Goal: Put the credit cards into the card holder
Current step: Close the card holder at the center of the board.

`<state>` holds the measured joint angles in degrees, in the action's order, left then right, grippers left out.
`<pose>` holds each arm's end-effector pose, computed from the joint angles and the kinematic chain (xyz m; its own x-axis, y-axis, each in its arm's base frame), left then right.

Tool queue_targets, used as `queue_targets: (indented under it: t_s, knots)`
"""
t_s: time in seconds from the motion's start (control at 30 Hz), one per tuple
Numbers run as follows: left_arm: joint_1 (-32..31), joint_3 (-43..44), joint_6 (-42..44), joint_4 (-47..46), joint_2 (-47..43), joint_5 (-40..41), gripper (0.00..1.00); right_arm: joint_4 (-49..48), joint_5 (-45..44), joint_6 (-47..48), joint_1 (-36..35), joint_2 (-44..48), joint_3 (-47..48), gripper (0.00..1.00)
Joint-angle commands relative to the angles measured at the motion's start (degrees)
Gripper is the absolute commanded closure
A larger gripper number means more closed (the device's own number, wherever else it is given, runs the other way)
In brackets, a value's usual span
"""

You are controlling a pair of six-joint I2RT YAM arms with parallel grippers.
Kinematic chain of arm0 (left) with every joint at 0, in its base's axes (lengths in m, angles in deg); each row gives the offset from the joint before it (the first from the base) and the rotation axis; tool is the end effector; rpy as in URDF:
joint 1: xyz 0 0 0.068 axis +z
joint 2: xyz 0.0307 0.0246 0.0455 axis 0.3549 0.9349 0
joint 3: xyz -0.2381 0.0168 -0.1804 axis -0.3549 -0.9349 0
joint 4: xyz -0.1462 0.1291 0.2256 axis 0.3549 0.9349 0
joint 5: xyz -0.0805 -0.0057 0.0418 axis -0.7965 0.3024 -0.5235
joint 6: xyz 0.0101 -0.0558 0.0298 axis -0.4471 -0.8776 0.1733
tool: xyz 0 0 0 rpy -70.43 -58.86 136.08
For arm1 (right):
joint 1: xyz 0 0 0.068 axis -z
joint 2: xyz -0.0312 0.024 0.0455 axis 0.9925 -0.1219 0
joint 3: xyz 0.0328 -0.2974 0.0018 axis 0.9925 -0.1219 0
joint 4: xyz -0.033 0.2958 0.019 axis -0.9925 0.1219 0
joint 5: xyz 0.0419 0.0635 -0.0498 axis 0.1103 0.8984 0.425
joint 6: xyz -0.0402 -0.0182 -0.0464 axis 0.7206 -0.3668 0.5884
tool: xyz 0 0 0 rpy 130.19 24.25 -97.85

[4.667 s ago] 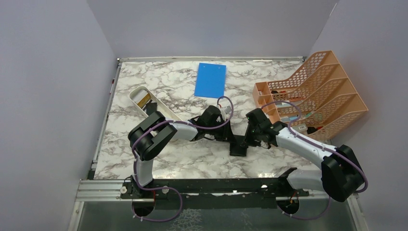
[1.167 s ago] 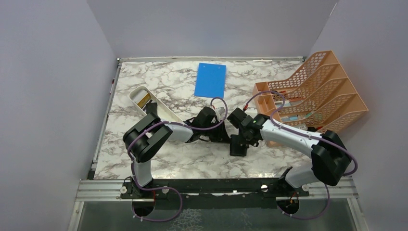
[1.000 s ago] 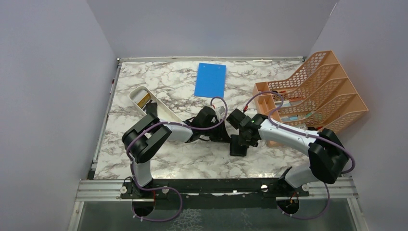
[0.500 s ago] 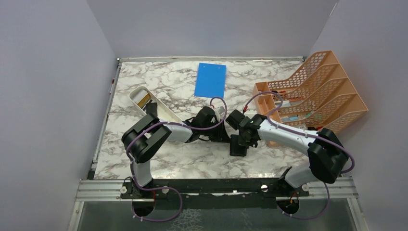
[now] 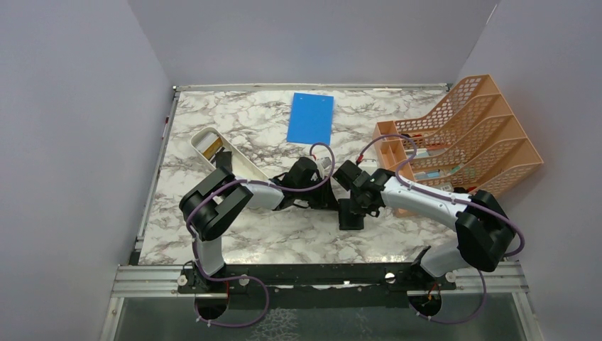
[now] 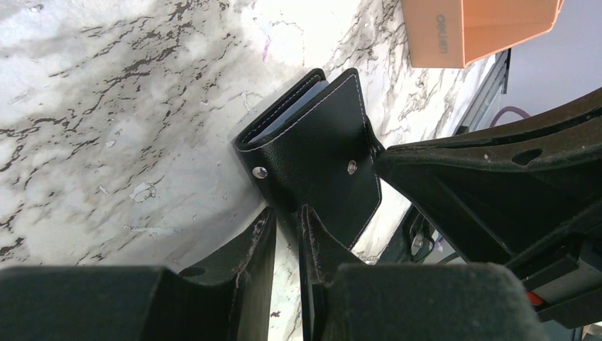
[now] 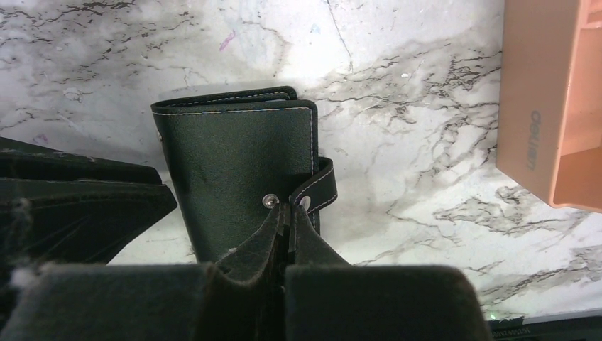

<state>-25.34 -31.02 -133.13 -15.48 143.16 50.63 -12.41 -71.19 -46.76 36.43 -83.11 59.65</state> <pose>0.2559 -0.2994 0.1178 -0.9320 0.0562 -0.3579 0.3274 0.5540 -0.7654 0.2122 0.1975 0.1885 -0.9014 0.0511 -0.4299 0.0848 0.9946 -0.0597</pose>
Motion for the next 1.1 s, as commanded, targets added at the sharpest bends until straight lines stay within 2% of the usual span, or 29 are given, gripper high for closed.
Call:
queue_targets:
  t_s: [0.0,0.67,1.07]
  knots:
    - [0.18,-0.36,0.23,-0.55,-1.38,0.06,0.79,-2.44,1.14,0.53,-0.54,0.84,1.15,0.99]
    - [0.18,1.06,0.49,-1.44,2.1,-0.49,0.79,-6.19,6.19,2.06,-0.54,-1.76,0.23,0.99]
    - [0.16,1.31,0.8,-1.44,2.51,-0.73,0.79,-3.14,5.47,1.24,-0.54,-3.61,1.54,0.99]
